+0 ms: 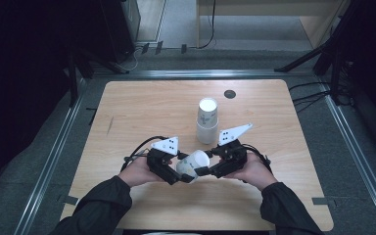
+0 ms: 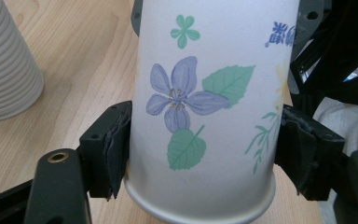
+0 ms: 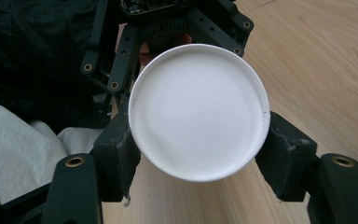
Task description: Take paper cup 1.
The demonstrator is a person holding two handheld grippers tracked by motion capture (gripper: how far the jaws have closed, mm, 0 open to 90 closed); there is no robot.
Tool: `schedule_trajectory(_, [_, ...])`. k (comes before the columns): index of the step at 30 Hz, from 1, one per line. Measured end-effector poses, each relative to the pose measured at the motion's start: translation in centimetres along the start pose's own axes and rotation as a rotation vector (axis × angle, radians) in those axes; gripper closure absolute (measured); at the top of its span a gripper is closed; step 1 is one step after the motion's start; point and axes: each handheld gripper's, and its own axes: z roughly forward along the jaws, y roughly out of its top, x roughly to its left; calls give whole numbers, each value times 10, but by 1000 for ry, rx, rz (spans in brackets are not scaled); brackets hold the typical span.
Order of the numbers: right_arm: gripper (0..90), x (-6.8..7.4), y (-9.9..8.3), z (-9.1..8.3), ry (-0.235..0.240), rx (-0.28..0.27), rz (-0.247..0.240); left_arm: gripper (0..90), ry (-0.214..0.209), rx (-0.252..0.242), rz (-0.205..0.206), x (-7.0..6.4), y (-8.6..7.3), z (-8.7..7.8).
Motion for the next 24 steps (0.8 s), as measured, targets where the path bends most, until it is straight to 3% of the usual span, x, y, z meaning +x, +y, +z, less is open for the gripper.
schedule_trajectory(4, [353, 0, 1, 0, 3, 6, 8, 285, -8, -3, 3, 0, 0, -1])
schedule_trajectory(11, [316, 3, 1, 0, -1, 7, -18, 301, -11, 0, 11, -2, -1, -4])
schedule_trajectory(15, [259, 2, 0, -2, -33, 21, -24, 301, 2, 14, 9, -1, -2, -6])
schedule_trajectory(20, [258, 0, -6, -11, -75, 29, -25, 300, 13, 15, -21, 4, -2, -16])
schedule_trajectory(24, [268, 0, -10, -20, -108, 26, -12, 300, 30, 19, -13, 7, 5, -26])
